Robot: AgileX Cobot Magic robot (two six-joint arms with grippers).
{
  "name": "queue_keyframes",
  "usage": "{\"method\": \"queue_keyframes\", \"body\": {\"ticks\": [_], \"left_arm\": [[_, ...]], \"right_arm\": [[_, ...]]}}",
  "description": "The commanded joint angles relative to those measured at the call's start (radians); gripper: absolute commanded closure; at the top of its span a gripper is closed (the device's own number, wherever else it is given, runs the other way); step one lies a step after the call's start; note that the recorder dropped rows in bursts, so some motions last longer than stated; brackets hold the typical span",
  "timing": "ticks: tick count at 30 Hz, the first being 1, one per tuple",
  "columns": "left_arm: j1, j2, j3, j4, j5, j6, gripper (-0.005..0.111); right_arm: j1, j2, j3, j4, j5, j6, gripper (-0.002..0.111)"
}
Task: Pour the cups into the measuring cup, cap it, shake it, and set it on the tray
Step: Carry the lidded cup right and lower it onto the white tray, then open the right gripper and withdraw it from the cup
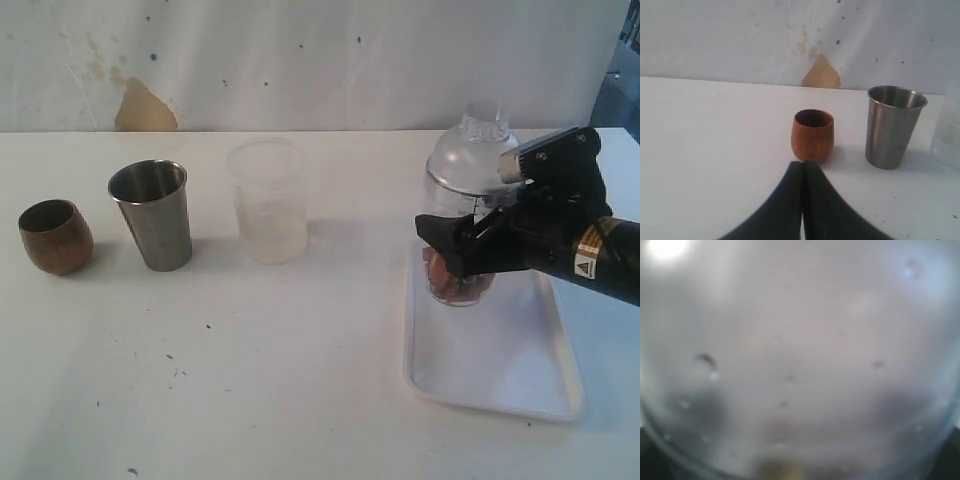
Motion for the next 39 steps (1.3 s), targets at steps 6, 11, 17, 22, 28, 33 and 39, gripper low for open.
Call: {"method": "queue_keyframes", "body": {"ticks": [6,11,17,22,28,33,39], "left_arm": [[0.0,-0.004,0.006,-0.004,-0.005,-0.002,0.107],[0.0,-0.004,0.006,-0.004,-0.005,-0.002,0.107],[0.0,-0.004,0.006,-0.004,-0.005,-0.002,0.107],[0.0,-0.004,0.006,-0.004,-0.005,-0.002,0.107],[0.0,-0.004,0.006,-0.004,-0.005,-0.002,0.107],[0.0,-0.004,0.006,-0.004,-0.005,-0.002,0.107],[0.0,-0.004,0.006,-0.004,-0.005,-0.002,0.107]], "right_arm": [[-0.003,-0.006,0.066,0.214,-0.031,-0.176,0.108],[-0.003,-0.006,0.152,0.318,-0.168,-0.246,0.108],[-0.003,-0.006,0.152,0.32,-0.172,-0.253,0.103],[-0.003,-0.006,0.152,0.324,-0.167,-0.253,0.035],[-0.003,-0.006,0.152,0.322,-0.167,-0.253,0.019],[-0.003,-0.006,0.152,0.322,-0.167,-0.253,0.019],[-0.003,-0.047,0.151,0.322,-0.18,-0.253,0.019]]}}
